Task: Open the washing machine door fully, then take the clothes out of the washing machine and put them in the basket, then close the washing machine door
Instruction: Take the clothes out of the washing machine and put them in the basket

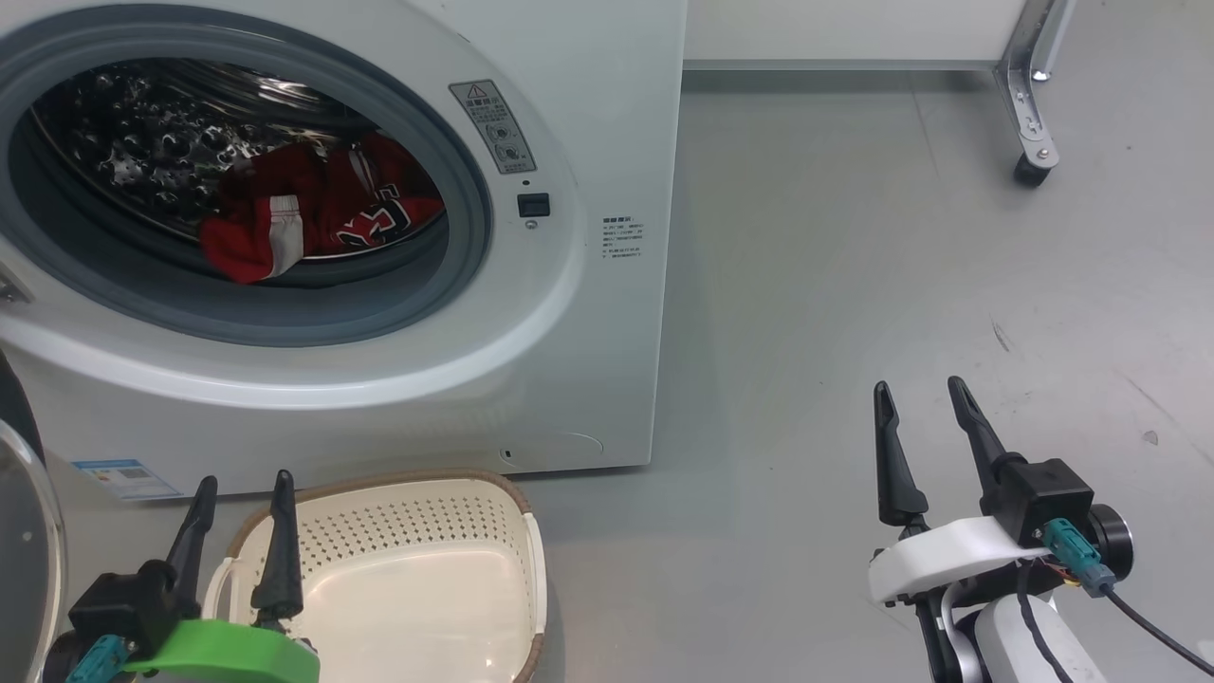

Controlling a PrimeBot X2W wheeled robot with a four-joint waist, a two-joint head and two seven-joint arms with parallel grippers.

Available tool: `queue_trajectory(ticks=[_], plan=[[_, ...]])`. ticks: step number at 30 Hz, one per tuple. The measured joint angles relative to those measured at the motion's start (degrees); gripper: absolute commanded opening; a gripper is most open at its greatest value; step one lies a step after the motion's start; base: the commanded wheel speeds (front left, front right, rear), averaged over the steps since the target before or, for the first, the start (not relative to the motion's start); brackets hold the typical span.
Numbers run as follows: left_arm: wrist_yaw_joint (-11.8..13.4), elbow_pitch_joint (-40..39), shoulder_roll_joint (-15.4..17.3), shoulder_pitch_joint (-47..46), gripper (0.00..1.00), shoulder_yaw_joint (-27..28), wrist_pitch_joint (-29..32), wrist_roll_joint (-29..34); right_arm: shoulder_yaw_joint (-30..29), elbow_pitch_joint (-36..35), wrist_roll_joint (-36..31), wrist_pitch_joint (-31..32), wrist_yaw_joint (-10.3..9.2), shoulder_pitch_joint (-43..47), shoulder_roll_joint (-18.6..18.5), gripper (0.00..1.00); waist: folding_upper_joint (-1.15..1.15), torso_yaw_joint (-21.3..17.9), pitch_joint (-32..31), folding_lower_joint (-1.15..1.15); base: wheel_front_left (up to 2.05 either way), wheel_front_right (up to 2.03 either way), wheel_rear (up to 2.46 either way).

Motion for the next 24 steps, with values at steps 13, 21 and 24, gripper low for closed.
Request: queue_trajectory(ticks=[13, 21, 24], plan=[[0.0, 2.0, 0.0, 0.0, 1.00, -3.5, 0.0, -2.9, 1.3, -0.4, 0.1, 0.0, -0.12, 0.0, 0.0, 1.00, 0.00, -0.5, 3.5, 0.00, 0.00, 0.00, 0.00], [0.0, 3.3, 1.7, -3.8, 1.00, -6.9, 0.0, -4.6, 2.6, -1.5, 0.2, 0.0, -0.59, -0.4, 0.0, 1.00, 0.00, -1.1, 7.4, 0.00, 0.00, 0.00, 0.00], [0.0, 3.3, 3.2, -7.3, 1.00, -7.7, 0.0, -5.4, 3.3, -1.9, 0.5, 0.0, -0.60, -1.2, 0.0, 1.00, 0.00, -1.4, 9.1, 0.00, 0.00, 0.00, 0.00]])
